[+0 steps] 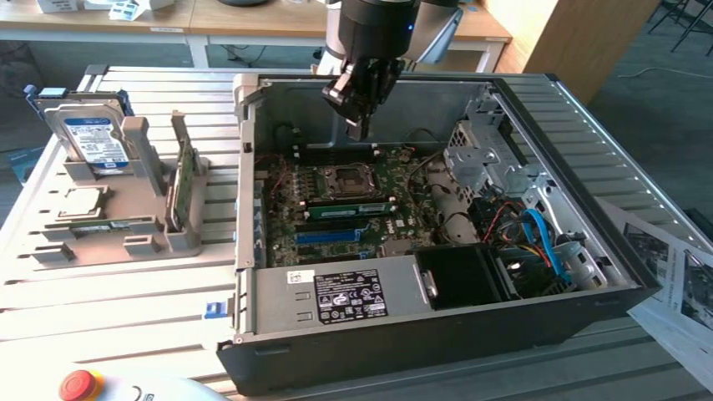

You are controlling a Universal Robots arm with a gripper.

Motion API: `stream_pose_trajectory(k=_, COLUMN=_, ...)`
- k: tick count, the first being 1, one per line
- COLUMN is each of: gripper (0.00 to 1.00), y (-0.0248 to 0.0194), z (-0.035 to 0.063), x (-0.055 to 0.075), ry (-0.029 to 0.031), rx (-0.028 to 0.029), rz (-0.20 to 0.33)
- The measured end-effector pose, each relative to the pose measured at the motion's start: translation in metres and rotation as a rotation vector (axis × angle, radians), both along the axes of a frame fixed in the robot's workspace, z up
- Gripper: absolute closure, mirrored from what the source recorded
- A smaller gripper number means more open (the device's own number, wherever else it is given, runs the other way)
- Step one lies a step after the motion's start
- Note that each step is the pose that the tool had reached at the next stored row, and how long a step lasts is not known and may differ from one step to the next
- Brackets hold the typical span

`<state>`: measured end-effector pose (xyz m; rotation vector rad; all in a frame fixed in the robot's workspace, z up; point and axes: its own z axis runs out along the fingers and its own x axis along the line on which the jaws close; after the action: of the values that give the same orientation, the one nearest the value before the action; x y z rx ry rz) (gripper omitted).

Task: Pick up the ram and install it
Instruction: 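Press down the ram until it locks into place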

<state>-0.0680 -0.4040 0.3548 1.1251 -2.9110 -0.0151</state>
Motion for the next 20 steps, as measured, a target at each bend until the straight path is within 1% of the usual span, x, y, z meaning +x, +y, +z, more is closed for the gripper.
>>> stream_pose_trajectory(k=20, gripper=0.9, y=0.0, z=0.0, x=0.0, ry=0.0, rx=-0.0003, rz=-0.264)
